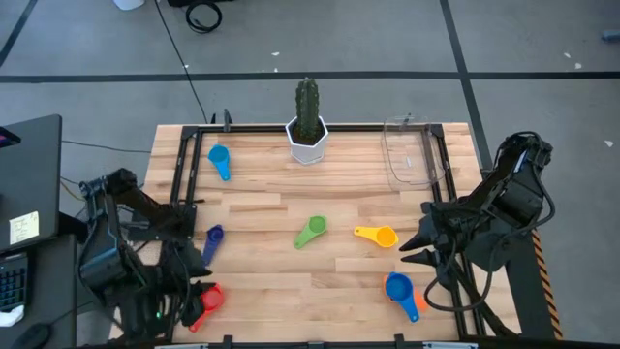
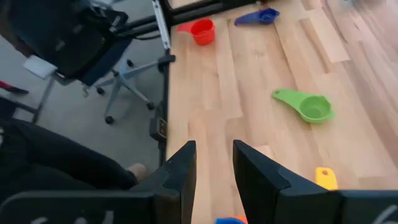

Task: Nest measuring cups in basket
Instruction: Move the red measuring cup to the center of the table

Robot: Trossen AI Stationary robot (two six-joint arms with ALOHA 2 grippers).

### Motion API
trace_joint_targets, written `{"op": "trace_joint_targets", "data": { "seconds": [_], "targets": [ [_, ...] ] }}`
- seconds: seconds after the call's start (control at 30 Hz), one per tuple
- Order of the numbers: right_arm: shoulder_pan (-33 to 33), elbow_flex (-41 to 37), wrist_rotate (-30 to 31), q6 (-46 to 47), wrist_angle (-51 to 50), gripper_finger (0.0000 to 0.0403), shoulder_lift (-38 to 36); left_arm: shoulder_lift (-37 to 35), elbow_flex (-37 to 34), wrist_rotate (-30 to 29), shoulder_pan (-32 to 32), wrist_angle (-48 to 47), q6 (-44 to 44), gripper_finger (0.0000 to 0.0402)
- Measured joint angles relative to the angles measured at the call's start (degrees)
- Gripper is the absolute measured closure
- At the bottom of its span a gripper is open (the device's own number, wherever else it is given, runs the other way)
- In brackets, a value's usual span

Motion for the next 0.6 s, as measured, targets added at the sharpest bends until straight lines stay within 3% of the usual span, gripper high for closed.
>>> {"op": "trace_joint_targets", "data": {
  "seconds": [0.27,0.6],
  "targets": [
    [0.0,0.0,-0.1,0.0,5.5,0.0293,0.0,6.2,0.0,5.9,-4.6,-0.1,-13.5,0.0256],
    [0.0,0.0,-0.1,0.1,9.0,0.0293,0.0,15.9,0.0,10.4,-6.5,2.4,-7.1,0.0256]
  ]
}}
